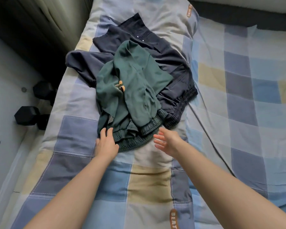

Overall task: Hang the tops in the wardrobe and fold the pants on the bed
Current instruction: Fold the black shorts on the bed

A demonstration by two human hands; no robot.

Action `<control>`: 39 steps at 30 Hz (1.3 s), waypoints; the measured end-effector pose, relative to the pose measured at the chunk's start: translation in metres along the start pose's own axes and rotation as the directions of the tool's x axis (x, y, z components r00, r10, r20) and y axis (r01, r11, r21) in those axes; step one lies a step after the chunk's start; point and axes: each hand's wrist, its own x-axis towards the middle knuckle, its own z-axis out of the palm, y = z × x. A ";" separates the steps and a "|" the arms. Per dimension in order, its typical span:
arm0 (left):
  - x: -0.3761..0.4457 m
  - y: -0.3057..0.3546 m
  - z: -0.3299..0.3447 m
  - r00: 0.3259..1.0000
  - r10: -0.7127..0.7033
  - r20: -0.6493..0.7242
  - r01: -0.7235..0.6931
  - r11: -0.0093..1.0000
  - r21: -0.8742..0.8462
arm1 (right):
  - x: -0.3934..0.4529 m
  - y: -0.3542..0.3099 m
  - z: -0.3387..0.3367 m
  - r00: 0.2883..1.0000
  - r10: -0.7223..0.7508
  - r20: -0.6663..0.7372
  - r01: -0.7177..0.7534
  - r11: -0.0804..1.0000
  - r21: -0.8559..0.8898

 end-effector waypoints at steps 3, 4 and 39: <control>0.018 -0.007 0.017 0.992 0.050 -0.115 -0.030 0.986 0.164 | 0.027 0.001 0.014 1.000 0.031 0.004 -0.031 0.998 0.051; 0.022 -0.011 0.021 0.982 0.099 -0.158 -0.069 0.981 0.182 | 0.030 0.000 0.019 0.999 0.033 0.012 -0.033 0.997 0.072; -0.347 0.052 -0.257 0.876 0.465 -0.128 -0.465 0.745 -0.477 | -0.492 0.060 -0.050 0.518 -0.816 0.256 0.797 0.352 -0.490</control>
